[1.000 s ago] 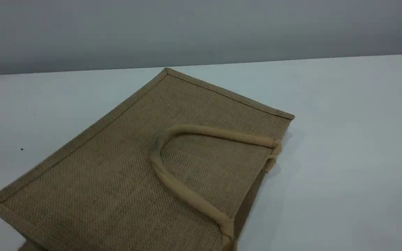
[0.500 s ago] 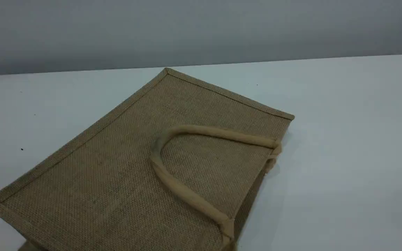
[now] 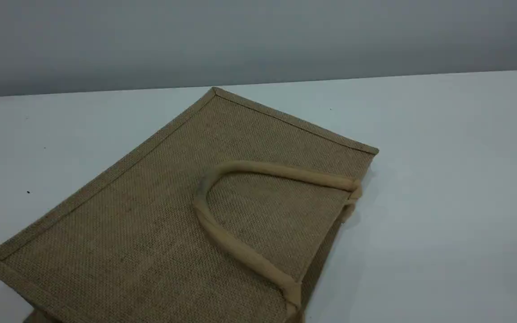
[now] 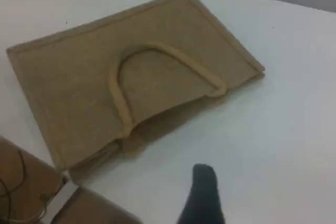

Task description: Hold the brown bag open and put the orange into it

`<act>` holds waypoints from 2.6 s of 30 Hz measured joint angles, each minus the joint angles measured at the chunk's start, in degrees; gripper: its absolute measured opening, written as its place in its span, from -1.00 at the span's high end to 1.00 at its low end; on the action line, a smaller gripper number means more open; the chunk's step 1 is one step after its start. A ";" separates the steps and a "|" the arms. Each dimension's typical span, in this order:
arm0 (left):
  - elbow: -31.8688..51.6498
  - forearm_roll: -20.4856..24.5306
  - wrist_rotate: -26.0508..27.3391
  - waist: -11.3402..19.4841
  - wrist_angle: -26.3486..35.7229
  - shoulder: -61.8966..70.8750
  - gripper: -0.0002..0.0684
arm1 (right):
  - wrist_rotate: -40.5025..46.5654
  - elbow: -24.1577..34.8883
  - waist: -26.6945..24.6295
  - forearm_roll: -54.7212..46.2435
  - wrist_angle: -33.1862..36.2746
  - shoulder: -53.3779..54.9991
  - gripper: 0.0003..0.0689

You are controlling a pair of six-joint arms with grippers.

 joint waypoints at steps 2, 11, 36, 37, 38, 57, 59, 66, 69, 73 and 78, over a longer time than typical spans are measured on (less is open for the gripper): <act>1.45 1.18 0.00 0.00 0.61 -1.70 -0.68 | 0.00 0.00 0.00 0.00 0.00 0.00 -0.47; 2.57 2.46 -0.35 0.00 2.88 -3.79 -0.68 | -0.06 0.00 0.00 0.04 0.00 0.00 -0.47; 2.71 2.27 -0.42 0.74 2.44 -3.73 -0.68 | -0.06 0.00 -29.06 0.14 0.00 0.00 -0.47; 2.71 2.27 -0.42 1.72 2.44 -3.73 -0.68 | -0.06 0.00 -29.06 0.14 0.00 0.00 -0.47; 2.71 2.27 -0.42 3.04 2.44 -3.73 -0.68 | -0.01 0.00 -29.06 0.14 0.00 0.00 -0.47; 2.71 2.27 -0.42 39.01 2.38 -6.59 -0.68 | -0.01 0.00 -29.02 0.14 0.00 0.00 -0.47; 2.71 2.27 -0.42 39.01 2.38 -8.54 -0.68 | -0.01 0.00 -29.02 0.14 0.00 0.00 -0.47; 2.71 2.27 -0.42 38.96 2.45 -12.68 -0.68 | -0.01 0.00 -29.02 0.14 0.00 0.00 -0.47; 2.71 2.27 -0.42 38.96 2.45 -12.68 -0.68 | -0.01 0.00 -29.02 0.14 0.00 0.00 -0.47; 2.71 2.27 -0.42 38.90 2.45 -12.63 -0.68 | -0.01 0.00 -29.02 0.14 0.00 0.00 -0.47; 2.71 2.27 -0.42 38.90 2.45 -12.60 -0.68 | -0.01 0.00 -29.02 0.14 0.00 0.00 -0.47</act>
